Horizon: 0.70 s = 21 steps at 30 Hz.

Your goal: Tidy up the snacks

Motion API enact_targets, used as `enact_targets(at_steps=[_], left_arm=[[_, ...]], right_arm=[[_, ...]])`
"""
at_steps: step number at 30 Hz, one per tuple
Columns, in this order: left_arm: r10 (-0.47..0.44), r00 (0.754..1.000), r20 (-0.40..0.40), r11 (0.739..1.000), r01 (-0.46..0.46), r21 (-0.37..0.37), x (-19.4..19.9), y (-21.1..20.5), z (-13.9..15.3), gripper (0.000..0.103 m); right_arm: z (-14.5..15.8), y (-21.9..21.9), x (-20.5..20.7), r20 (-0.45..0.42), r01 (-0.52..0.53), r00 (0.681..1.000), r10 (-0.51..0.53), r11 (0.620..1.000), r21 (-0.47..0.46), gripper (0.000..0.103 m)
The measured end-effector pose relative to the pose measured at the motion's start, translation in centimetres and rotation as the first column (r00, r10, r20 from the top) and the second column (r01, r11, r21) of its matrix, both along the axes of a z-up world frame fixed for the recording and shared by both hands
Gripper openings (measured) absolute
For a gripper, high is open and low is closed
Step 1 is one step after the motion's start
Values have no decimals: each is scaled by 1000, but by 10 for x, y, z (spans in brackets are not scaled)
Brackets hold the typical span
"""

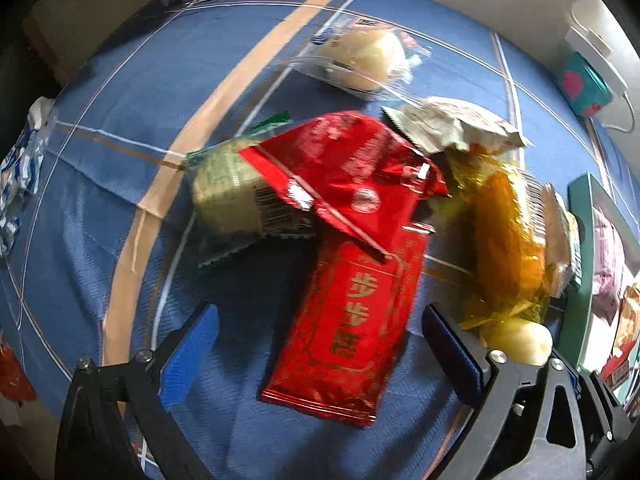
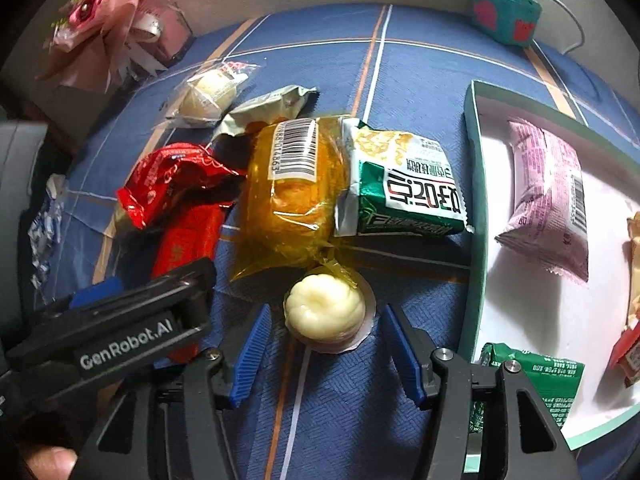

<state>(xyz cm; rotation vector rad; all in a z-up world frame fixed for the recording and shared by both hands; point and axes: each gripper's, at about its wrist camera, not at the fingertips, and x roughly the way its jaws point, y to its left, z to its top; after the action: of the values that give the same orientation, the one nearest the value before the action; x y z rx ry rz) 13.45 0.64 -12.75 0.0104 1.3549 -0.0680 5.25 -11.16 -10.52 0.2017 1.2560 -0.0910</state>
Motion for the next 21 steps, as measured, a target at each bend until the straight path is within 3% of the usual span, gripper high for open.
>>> enact_targets(at_steps=[4,9,11,15,17,21], left_arm=[[-23,1000,-5,1000,23,0,-9,-29,-1,84],[-25,1000,-2,1000,25,0,-8,-42,-1,80],[-25,1000,-2,1000,25,-2,-8,-47,-1,76],[-35,999,8,999,35,-20,-8,-46,6,59],[-38,999,13,999,39,-18,-8,-50,9,57],[-24,1000,18,998,25,-59,-6,-44,19,49]], right_arm=[[-2,11,0,4,-37,999,37,996,-79,62],[-6,26,-1,2,-86,996,88,982,-165,62],[-6,26,-1,2,-83,996,84,984,-158,62],[-6,23,-1,-5,-87,996,87,982,-167,57],[-5,21,1,-7,-85,996,85,983,-162,52],[-2,18,3,-7,-84,996,83,984,-154,50]])
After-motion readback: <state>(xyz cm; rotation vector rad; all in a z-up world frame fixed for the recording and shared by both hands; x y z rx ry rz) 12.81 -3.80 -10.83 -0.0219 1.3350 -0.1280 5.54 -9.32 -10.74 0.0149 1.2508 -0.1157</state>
